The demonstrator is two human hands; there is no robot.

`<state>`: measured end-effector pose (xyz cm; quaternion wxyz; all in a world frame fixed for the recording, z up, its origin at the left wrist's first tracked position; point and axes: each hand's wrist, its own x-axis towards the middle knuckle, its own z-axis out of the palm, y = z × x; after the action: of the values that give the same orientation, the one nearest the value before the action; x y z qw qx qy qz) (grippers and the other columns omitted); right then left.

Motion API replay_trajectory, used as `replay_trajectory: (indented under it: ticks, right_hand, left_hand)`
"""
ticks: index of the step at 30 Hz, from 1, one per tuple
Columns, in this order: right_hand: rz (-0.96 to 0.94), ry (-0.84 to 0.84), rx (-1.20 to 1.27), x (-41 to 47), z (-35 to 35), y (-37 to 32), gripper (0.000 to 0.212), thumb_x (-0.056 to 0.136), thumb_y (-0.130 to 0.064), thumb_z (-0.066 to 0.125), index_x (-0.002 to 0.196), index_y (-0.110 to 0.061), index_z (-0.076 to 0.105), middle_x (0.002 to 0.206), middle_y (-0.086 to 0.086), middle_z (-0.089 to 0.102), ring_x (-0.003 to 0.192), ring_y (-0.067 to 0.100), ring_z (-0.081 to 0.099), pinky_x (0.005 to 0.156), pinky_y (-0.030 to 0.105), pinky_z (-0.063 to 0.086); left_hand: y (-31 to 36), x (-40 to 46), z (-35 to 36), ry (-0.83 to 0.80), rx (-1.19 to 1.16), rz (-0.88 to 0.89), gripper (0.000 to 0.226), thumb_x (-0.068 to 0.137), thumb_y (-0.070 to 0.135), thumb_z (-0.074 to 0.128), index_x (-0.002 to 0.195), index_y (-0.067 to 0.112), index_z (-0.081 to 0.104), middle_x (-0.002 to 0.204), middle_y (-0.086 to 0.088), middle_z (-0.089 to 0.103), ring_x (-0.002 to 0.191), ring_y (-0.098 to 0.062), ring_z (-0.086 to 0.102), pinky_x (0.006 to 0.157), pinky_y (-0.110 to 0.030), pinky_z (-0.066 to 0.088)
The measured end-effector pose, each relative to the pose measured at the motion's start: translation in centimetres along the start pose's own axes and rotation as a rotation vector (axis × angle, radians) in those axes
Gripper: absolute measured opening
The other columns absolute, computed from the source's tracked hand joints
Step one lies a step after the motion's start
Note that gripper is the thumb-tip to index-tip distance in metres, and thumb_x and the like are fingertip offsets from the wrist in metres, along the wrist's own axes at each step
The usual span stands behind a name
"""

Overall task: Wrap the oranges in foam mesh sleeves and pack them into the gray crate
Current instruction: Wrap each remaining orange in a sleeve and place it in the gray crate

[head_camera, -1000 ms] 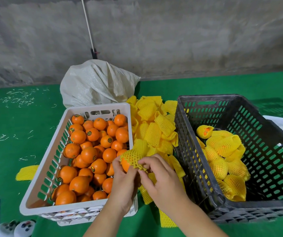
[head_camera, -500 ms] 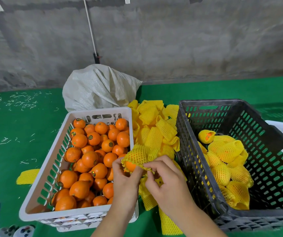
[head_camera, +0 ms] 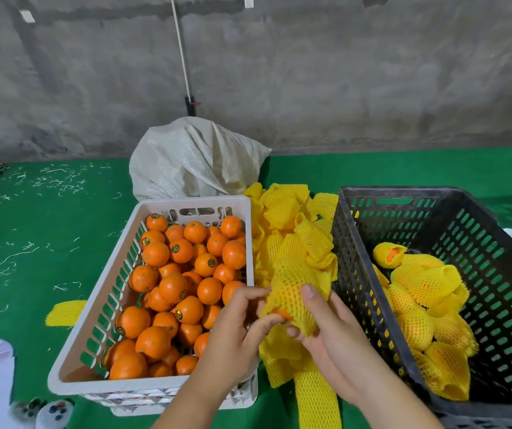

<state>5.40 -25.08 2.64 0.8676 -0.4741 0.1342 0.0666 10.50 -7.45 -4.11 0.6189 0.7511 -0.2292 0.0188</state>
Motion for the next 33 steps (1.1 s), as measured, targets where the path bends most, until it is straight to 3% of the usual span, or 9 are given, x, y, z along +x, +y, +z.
replay_trajectory:
  ticks: [6, 10, 13, 15, 19, 22, 24, 29, 33]
  right_hand:
    - [-0.045, -0.060, 0.150, 0.3, -1.0, -1.4, 0.089, 0.068, -0.040, 0.095, 0.143, -0.018, 0.054, 0.136, 0.011, 0.066, 0.113, 0.023, 0.070, 0.078, 0.030, 0.059]
    - [-0.120, 0.177, 0.437, 1.3, -3.3, -3.6, 0.074, 0.072, -0.052, 0.084, 0.134, -0.018, 0.064, 0.123, -0.001, 0.069, 0.090, 0.012, 0.069, 0.074, 0.026, 0.058]
    - [-0.131, 0.376, 0.558, 1.0, -5.7, -6.1, 0.088, 0.072, -0.080, 0.068, 0.146, -0.040, 0.044, 0.134, -0.022, 0.056, 0.108, -0.012, 0.056, 0.096, 0.007, 0.045]
    - [-0.206, 0.438, 0.571, 0.3, -7.7, -6.8, 0.083, 0.081, -0.079, 0.059, 0.150, -0.036, 0.041, 0.149, -0.014, 0.049, 0.114, -0.014, 0.053, 0.099, 0.005, 0.042]
    - [-0.292, 0.440, 0.754, 0.6, -10.6, -7.3, 0.041, 0.099, -0.045, 0.063, 0.132, -0.022, 0.054, 0.143, 0.010, 0.057, 0.122, 0.021, 0.063, 0.086, 0.029, 0.058]
    - [-0.272, 0.485, 0.510, 1.3, -11.1, -6.3, 0.035, 0.107, -0.028, 0.046, 0.141, -0.022, 0.048, 0.139, 0.013, 0.058, 0.121, 0.028, 0.063, 0.095, 0.034, 0.056]
    - [-0.343, 0.484, 0.126, 1.4, -10.4, -5.6, 0.029, 0.108, -0.015, 0.041, 0.134, -0.016, 0.054, 0.128, -0.007, 0.066, 0.112, 0.019, 0.069, 0.094, 0.030, 0.057]
    - [-0.532, 0.488, -0.748, 3.2, -7.7, -3.2, 0.032, 0.095, -0.034, 0.062, 0.122, -0.051, 0.057, 0.131, -0.020, 0.056, 0.099, 0.001, 0.066, 0.081, 0.027, 0.055]
    - [-0.304, 0.186, -1.188, 6.5, -6.9, 1.4, 0.039, 0.095, -0.041, 0.064, 0.132, -0.047, 0.052, 0.155, -0.022, 0.017, 0.137, 0.015, 0.045, 0.101, 0.031, 0.049]
  left_hand:
    - [2.1, 0.6, 2.4, 0.107, 0.085, 0.150, 0.022, 0.105, 0.031, 0.060, 0.125, 0.040, 0.066, 0.108, 0.010, 0.062, 0.095, -0.019, 0.063, 0.077, -0.032, 0.051]
    - [2.7, 1.4, 3.0, -0.057, 0.198, 0.251, 0.024, 0.109, 0.037, 0.060, 0.132, 0.041, 0.064, 0.113, 0.017, 0.062, 0.106, -0.015, 0.065, 0.086, -0.021, 0.050]
    - [0.2, 2.7, 0.1, 0.072, 0.297, 0.069, 0.024, 0.107, 0.035, 0.058, 0.131, 0.035, 0.063, 0.119, 0.017, 0.063, 0.113, -0.011, 0.064, 0.091, -0.031, 0.054]
    - [-2.8, 4.0, -2.7, 0.192, 0.510, -0.161, 0.035, 0.104, 0.029, 0.059, 0.139, 0.027, 0.059, 0.135, 0.005, 0.060, 0.127, -0.016, 0.056, 0.106, -0.043, 0.050]
    - [-7.8, 5.6, -6.2, -0.198, 0.957, -0.680, 0.081, 0.102, 0.037, 0.058, 0.167, 0.029, 0.011, 0.171, -0.014, 0.013, 0.155, -0.044, 0.016, 0.125, -0.053, 0.022]
    - [-10.1, 5.4, -6.2, -0.293, 1.147, -0.644, 0.089, 0.102, 0.034, 0.059, 0.167, 0.036, -0.003, 0.169, -0.013, 0.014, 0.148, -0.042, 0.027, 0.119, -0.049, 0.034]
    - [-10.5, 5.7, -5.9, -0.214, 1.279, -0.613, 0.091, 0.103, 0.031, 0.060, 0.166, 0.036, -0.006, 0.157, -0.013, 0.024, 0.138, -0.036, 0.037, 0.112, -0.044, 0.040]
    - [-10.7, 6.3, -6.5, -0.199, 1.375, -0.480, 0.079, 0.097, 0.016, 0.069, 0.158, 0.032, 0.023, 0.155, -0.005, 0.039, 0.139, -0.033, 0.041, 0.113, -0.041, 0.040]
    - [-10.5, 6.3, -6.9, -0.176, 1.343, -0.427, 0.066, 0.098, 0.033, 0.068, 0.153, 0.026, 0.031, 0.151, -0.003, 0.043, 0.137, -0.032, 0.041, 0.112, -0.041, 0.040]
